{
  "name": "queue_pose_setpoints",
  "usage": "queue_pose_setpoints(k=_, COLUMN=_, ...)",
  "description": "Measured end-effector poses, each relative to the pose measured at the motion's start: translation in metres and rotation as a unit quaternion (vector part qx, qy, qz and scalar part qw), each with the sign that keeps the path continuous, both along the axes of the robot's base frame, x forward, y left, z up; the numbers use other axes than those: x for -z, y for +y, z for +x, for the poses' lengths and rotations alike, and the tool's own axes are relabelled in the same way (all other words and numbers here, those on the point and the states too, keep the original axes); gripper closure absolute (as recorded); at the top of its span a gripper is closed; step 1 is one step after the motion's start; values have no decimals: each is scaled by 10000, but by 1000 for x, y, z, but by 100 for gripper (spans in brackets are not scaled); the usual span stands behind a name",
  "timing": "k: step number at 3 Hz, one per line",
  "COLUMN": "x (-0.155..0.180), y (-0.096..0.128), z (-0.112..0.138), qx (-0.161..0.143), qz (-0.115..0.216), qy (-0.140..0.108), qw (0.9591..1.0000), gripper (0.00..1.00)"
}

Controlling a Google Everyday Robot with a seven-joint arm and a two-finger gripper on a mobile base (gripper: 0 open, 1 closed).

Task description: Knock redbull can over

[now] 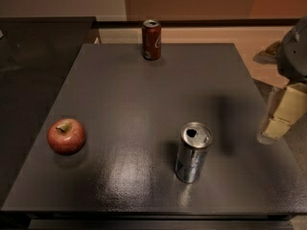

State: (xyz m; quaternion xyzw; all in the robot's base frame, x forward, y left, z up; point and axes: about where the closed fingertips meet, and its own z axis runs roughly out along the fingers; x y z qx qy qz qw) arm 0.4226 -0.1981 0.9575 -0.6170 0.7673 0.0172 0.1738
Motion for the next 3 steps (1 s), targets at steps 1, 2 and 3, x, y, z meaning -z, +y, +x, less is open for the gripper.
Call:
queue_pose_setpoints(k=1, x=13, y=14, z=-18, qx=-175, qz=398, qy=19, qw=9991, gripper=0)
queue_pose_setpoints(k=2, x=29, y=33, z=-37, qx=-368, qz=915, qy=-32, qw=9951, gripper=0)
queue_pose_setpoints(k=3, x=48, y=55, z=-45, qx=-518, qz=1465, qy=-5, qw=9879, gripper=0)
